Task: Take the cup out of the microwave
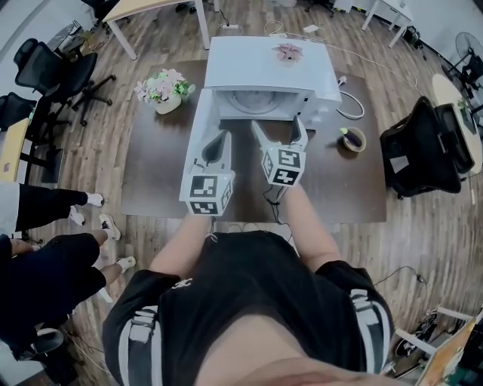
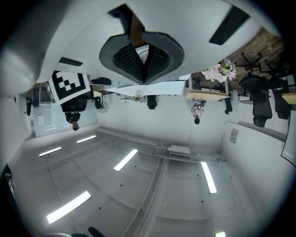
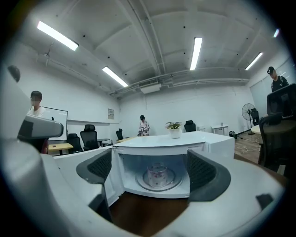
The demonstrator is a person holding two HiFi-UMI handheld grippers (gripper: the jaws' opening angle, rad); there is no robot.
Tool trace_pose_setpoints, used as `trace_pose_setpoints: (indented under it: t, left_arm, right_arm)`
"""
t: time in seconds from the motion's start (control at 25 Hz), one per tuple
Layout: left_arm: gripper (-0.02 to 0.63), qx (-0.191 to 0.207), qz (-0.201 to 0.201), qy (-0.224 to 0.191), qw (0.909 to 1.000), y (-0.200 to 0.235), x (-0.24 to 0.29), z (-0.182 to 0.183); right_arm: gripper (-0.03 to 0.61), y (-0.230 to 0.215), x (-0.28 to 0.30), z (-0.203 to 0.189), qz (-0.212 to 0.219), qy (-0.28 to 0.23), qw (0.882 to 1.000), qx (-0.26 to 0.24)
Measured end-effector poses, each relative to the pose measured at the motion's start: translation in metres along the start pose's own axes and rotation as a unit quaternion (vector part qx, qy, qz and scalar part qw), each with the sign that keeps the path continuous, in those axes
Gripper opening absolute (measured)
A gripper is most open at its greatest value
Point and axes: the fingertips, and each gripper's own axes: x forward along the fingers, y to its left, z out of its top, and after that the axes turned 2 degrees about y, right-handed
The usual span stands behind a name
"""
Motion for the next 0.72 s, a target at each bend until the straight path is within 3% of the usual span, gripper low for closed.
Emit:
trace_pose_setpoints:
  t: [0.56,0.72]
  left_arm:
    - [0.002,-0.011,0.021,0.012,0.9997,-0.004,0.030,-0.016]
    - [0.002,-0.011,0.031,0.014,0.9994,-0.004,0.038,-0.020]
  right_arm:
    - [0.489,-0.026,0.136,-0.087,0.001,0.084,0.996,0.001]
    - [0.489,-0.030,0.164,-0.103,0.019,0.096,0.995,0.003]
